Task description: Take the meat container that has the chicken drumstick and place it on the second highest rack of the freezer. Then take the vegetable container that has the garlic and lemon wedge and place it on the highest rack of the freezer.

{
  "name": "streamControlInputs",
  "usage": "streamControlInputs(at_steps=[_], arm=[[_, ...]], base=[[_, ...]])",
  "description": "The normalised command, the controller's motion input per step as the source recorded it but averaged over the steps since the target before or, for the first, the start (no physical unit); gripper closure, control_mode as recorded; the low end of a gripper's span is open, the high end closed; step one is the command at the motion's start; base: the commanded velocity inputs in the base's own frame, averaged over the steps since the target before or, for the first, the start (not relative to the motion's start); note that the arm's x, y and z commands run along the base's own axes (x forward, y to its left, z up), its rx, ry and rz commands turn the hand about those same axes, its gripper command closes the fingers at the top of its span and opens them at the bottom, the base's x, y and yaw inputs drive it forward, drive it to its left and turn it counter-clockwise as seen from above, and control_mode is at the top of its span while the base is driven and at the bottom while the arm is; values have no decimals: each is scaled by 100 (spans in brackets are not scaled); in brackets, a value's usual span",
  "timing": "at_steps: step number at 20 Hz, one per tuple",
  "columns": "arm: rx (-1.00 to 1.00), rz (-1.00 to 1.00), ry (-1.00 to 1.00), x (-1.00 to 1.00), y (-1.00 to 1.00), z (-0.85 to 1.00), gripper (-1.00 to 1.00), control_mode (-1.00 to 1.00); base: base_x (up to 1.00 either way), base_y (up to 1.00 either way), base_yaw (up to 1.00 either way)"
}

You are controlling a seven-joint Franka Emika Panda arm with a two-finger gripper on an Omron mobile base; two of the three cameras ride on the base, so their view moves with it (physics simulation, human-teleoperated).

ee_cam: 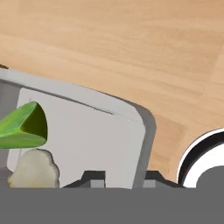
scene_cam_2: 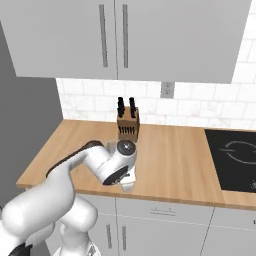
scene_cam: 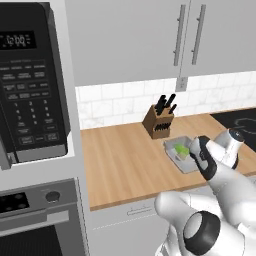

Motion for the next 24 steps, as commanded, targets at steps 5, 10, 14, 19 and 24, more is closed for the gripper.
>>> streamControlInputs(at_steps=[5,10,14,19,24], arm=[[0,-11,-1,0,18,79,100,-100],[0,-8,0,-35,4,97,100,-100],[0,-5,0,-70,5,95,100,-100],[3,-4,0,-95,26,63,100,-100],[0,-1,0,-52,68,31,100,-100]], base=[[0,0,0],[0,0,0],[0,0,0],[0,0,0],[0,0,0]])
